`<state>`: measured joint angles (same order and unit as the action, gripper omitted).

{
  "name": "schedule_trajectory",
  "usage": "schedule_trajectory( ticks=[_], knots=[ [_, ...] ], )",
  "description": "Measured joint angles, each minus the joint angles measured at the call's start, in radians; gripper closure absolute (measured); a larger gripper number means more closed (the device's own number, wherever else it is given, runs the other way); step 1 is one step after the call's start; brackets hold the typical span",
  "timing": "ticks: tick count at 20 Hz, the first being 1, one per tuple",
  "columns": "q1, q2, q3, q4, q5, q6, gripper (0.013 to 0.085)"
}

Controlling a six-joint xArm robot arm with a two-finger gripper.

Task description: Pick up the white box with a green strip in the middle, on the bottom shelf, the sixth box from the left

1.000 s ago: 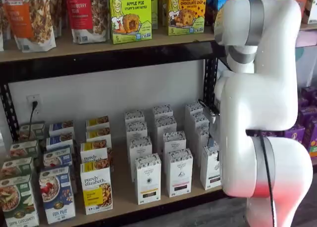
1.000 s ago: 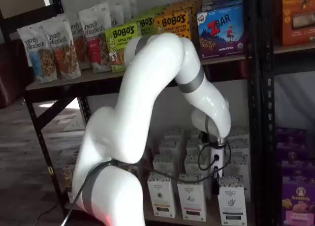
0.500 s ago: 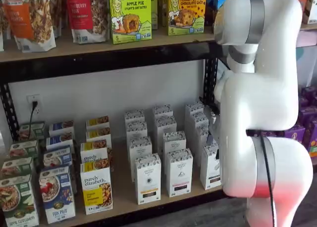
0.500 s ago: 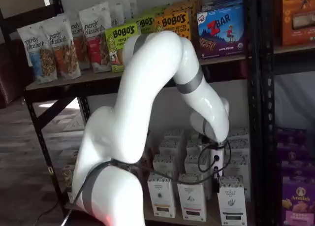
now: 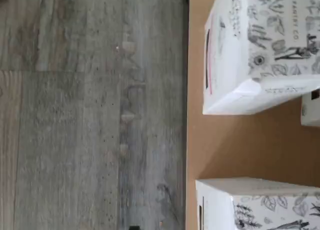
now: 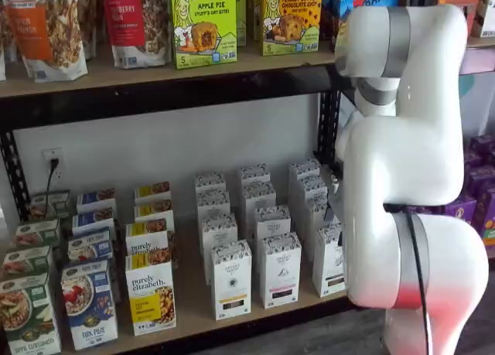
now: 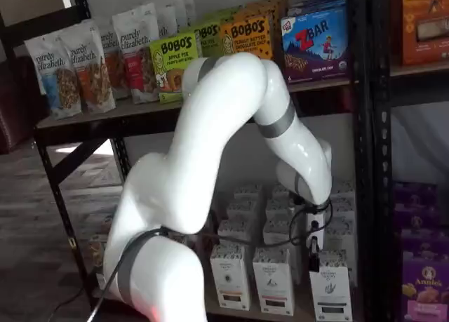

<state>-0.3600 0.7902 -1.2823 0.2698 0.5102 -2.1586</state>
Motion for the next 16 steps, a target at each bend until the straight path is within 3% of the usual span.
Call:
schedule_trajectory(
  ticks=[10, 16],
  knots=[
    [-0.007, 0.073, -0.102, -0.030, 0.019, 0.023, 0.0130],
    [-0.011, 0.115, -0.159, -0.095, 0.036, 0.075, 0.0130]
  ],
)
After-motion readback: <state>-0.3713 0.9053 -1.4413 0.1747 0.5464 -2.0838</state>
